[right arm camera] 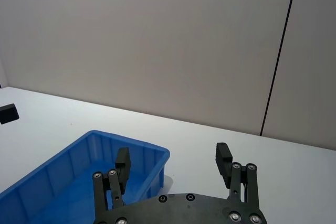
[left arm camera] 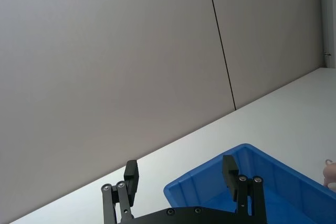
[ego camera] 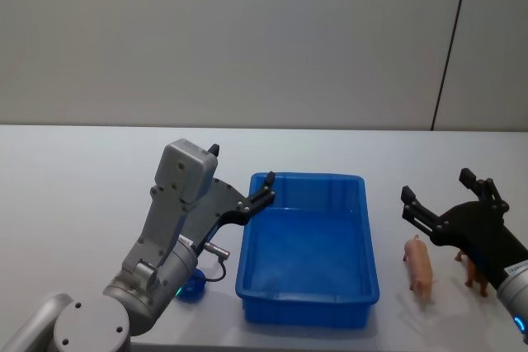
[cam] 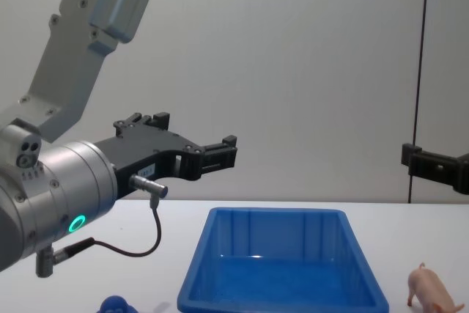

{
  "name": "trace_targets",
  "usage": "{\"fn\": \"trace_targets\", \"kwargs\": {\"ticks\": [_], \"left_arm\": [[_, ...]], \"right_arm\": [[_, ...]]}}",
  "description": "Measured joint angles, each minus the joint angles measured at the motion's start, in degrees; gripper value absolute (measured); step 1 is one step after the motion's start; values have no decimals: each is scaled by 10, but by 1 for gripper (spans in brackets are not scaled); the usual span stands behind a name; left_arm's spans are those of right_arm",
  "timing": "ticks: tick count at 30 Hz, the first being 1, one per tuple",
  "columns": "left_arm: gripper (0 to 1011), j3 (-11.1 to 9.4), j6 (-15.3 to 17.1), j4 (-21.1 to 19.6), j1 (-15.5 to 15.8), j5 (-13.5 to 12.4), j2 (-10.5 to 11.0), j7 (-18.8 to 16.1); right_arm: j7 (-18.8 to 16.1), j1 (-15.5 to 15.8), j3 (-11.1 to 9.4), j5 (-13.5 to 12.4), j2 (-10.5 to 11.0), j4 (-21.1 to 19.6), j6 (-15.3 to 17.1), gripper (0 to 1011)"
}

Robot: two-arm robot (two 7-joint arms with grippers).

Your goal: Pick up the two dolls from the table and place them into the box.

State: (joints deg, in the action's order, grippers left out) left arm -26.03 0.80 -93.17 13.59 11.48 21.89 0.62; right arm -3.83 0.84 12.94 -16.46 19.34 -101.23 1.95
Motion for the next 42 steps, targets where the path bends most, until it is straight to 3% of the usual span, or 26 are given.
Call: {"fn": "trace_targets", "kwargs": {"ticks": [29,42], "left_arm": [[1003,0,0,0,0,0,0,0],[1003,0,0,0,0,0,0,0]], "right_arm": [[0,0,-1,0,0,0,0,1001],[-5,4,-25,-1,29,10,6,1001]]}}
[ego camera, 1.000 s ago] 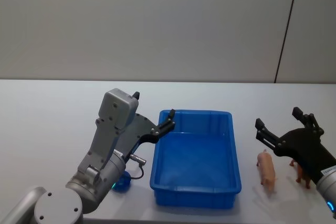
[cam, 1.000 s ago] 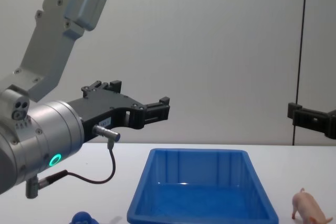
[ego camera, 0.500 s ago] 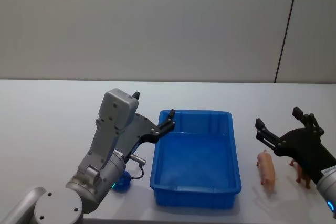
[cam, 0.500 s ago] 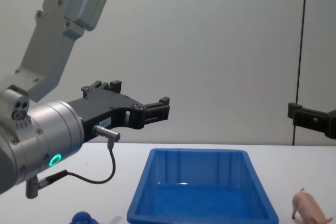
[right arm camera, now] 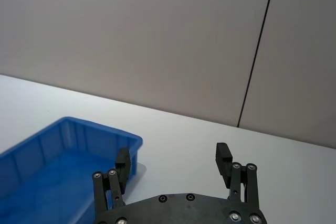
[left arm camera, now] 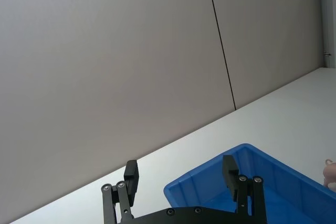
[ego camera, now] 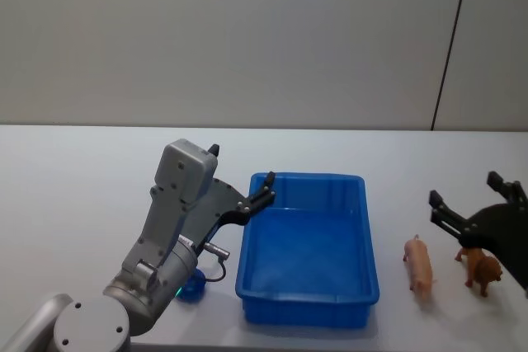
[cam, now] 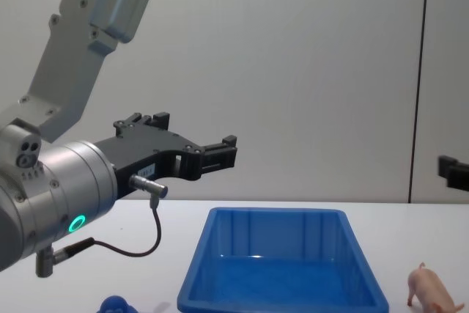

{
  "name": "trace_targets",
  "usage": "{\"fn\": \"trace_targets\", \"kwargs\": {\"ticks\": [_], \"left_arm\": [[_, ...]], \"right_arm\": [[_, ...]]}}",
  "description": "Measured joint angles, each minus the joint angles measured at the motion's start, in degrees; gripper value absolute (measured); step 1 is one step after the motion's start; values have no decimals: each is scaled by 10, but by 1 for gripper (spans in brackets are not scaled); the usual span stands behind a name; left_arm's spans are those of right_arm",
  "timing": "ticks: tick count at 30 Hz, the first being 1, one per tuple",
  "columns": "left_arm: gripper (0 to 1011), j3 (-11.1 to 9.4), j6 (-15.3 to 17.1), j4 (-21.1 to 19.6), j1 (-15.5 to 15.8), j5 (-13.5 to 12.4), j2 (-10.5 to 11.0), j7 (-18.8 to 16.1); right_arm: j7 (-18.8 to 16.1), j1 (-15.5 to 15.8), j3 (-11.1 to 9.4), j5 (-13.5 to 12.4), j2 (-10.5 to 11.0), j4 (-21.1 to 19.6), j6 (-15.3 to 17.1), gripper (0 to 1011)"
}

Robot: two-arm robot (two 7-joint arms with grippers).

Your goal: Pick up the two dolls from the table and place them into the box.

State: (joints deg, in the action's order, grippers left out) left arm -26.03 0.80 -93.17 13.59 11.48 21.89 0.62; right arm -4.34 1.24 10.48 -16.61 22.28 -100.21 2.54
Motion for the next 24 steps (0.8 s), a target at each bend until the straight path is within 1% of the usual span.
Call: {"fn": "trace_targets", "kwargs": {"ticks": [3,8,9,13,17,24], "left_arm": [[1003,0,0,0,0,0,0,0],[1003,0,0,0,0,0,0,0],[1003,0,0,0,0,0,0,0],[1003,0,0,0,0,0,0,0],[1003,0,0,0,0,0,0,0],[1003,0,0,0,0,0,0,0]], "right_arm": [[-2,1,-6,-1,7,3,6,1001],[-7,5,-18,-4,24,9,25,1001],[-7,5,-18,-4,24,9,25,1001],[-14,8,-26,-6,34,14,43,1001],[-23,9,-30,-7,42,20,62,1001],[-44,5,-32,-3,47,39,94,1001]]}}
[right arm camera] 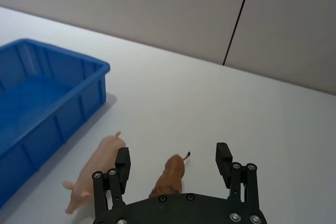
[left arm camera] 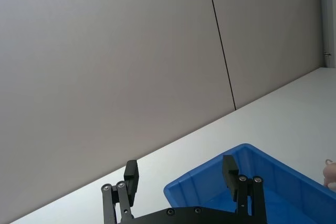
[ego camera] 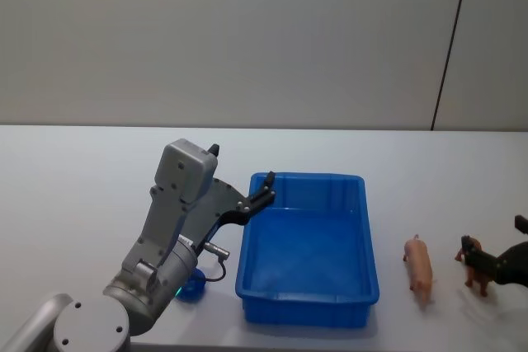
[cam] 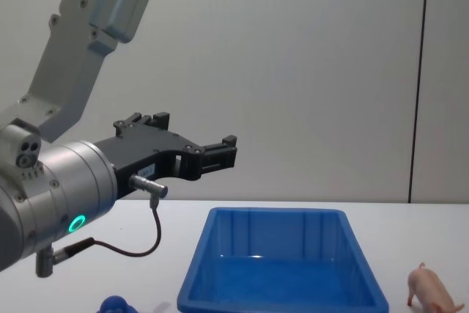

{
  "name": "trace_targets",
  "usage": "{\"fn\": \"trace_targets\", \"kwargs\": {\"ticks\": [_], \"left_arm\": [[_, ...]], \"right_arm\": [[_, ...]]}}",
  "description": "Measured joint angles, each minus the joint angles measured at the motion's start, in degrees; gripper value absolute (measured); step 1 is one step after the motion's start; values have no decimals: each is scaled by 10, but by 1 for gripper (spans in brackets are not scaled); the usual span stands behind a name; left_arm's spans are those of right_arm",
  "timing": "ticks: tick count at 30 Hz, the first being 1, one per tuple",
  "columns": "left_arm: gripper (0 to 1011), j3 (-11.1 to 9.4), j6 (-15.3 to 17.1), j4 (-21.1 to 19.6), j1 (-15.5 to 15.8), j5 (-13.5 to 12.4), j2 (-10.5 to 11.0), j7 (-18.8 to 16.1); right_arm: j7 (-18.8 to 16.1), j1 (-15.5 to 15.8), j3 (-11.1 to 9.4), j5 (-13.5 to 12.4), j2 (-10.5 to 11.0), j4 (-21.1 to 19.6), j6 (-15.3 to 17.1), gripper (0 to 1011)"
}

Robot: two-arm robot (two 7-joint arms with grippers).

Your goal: Pick up the two dolls from the table and place them into the box.

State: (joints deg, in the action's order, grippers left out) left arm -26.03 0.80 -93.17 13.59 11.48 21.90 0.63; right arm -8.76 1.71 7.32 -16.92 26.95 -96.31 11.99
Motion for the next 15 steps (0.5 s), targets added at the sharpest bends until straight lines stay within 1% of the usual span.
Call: {"fn": "trace_targets", "kwargs": {"ticks": [5,6,7,15], "left_arm": [[1003,0,0,0,0,0,0,0],[1003,0,0,0,0,0,0,0],[1003,0,0,0,0,0,0,0],[1003,0,0,0,0,0,0,0]], "right_arm": [[-14,-9,3,10,-1,18,20,1001],[-14,-9,3,10,-1,18,20,1001],[-18,-13,5,15,-2,25,28,1001],[-29,-25,9,27,-6,45,48,1001]]}}
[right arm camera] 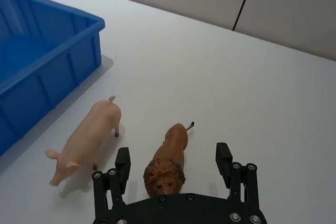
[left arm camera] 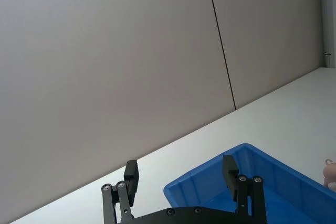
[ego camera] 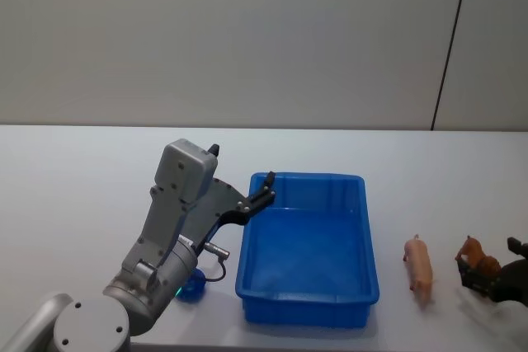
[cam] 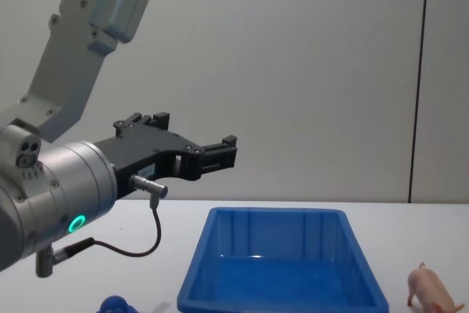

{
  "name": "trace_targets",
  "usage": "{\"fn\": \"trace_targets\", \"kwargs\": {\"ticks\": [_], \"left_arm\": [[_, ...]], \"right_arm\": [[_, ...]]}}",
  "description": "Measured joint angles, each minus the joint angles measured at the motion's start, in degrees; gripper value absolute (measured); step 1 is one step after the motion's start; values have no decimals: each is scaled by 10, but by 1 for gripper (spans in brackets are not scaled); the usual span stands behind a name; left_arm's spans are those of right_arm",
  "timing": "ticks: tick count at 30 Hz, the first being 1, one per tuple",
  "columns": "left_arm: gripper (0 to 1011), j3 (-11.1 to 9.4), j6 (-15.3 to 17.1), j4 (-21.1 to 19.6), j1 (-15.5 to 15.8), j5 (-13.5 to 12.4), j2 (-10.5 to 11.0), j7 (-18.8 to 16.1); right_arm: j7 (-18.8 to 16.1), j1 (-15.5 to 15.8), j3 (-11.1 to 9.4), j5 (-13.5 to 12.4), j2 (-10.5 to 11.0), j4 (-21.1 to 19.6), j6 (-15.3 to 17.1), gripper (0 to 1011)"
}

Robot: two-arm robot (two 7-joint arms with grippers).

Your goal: Pick up the two dolls from the table and place them into the box.

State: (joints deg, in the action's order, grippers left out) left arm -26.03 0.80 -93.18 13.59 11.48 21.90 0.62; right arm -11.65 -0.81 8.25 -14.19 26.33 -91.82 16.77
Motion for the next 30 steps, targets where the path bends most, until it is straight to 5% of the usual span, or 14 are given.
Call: {"fn": "trace_targets", "kwargs": {"ticks": [12,23,30], "left_arm": [[1003,0,0,0,0,0,0,0],[1003,0,0,0,0,0,0,0],[1003,0,0,0,0,0,0,0]], "right_arm": [[-21,-17,4,13,-4,24,25,831],[-32,-22,2,14,-2,29,31,461],[-31,-23,-1,13,-1,28,22,440]]}}
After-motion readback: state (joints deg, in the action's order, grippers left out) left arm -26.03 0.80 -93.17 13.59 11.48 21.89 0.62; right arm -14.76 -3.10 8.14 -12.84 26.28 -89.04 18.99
